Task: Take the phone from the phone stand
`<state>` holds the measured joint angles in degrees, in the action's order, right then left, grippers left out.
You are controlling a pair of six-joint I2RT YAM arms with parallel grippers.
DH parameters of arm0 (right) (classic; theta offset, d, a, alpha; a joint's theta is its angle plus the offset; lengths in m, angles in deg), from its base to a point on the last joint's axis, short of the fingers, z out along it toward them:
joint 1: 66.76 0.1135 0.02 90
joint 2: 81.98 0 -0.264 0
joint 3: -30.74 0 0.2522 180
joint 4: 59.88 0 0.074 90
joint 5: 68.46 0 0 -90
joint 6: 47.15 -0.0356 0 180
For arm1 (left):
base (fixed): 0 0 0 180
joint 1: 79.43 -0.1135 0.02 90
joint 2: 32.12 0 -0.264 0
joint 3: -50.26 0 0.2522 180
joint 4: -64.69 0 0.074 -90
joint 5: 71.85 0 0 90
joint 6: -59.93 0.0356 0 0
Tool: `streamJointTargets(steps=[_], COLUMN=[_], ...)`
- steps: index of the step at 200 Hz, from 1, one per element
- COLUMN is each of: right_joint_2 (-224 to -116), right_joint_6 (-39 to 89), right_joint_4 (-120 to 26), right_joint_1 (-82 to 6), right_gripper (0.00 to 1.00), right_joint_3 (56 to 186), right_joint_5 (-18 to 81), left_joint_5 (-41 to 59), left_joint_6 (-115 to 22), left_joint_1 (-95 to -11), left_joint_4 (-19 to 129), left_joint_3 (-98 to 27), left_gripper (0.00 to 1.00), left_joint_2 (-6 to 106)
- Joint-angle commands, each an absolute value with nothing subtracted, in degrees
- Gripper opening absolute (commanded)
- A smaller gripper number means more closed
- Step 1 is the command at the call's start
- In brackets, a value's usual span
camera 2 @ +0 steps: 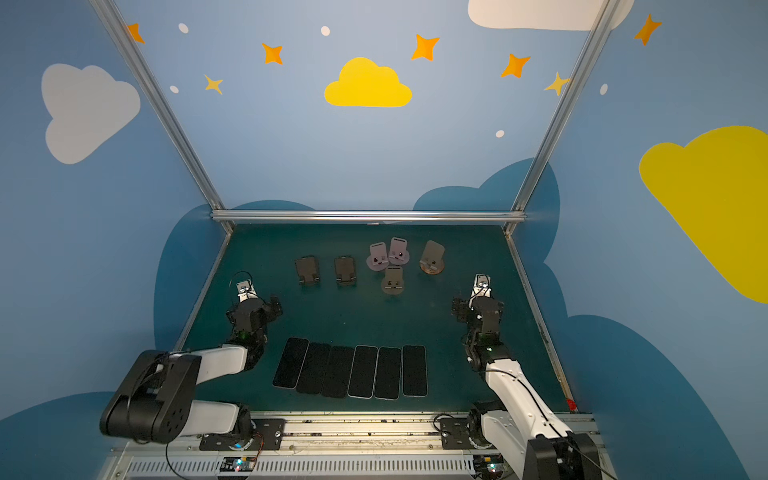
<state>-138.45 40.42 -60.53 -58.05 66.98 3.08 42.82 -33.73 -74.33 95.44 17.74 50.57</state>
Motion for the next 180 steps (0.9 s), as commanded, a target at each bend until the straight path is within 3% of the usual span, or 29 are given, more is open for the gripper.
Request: streamJointTargets(steps=[1, 15, 30, 51, 64, 73, 92, 180], right_joint_2=[-142.71, -147.48, -152.42, -163.46, -167.4, -166.25, -164.61, -164.6], right_joint_6=[40.52, 39.58, 39.33, 42.06, 40.85, 39.67, 34.62, 35.15], right_joint_4=[-63.73, -75.09, -80.95, -89.6, -83.74, -81.51, -69.59, -70.27], right_joint_1=[-59.04, -59.82, -59.91, -59.68, -60.22, -62.7, -63.77, -63.14], right_gripper=[0.92, 0.91, 0.91, 0.95, 0.95, 0.95, 0.95, 0.95], right_joint_3=[67.41, 63.63, 62.71, 65.05, 70.7, 70.79, 75.08, 74.89], right_joint_5=[7.76, 9.89, 9.52, 5.39, 5.89, 10.65, 10.14, 9.08], left_joint_5=[35.27, 33.4, 31.75, 31.85, 31.84, 31.6, 31.68, 31.69], left_joint_6=[-33.68, -34.82, -35.0, -35.1, -35.02, -34.99, -34.9, -34.9], left_joint_1=[-76.36, -77.9, -78.65, -78.65, -78.76, -78.79, -78.74, -78.73], left_joint_4=[93.85, 101.68, 92.76, 94.43, 95.15, 94.19, 94.48, 94.43], left_joint_3=[13.99, 14.55, 12.53, 13.07, 13.07, 12.94, 13.03, 12.94], left_gripper=[1.0, 1.0, 1.0, 1.0, 1.0, 1.0, 1.0, 1.0], left_joint_2=[52.43, 57.3, 54.53, 54.9, 55.16, 54.8, 54.87, 54.98])
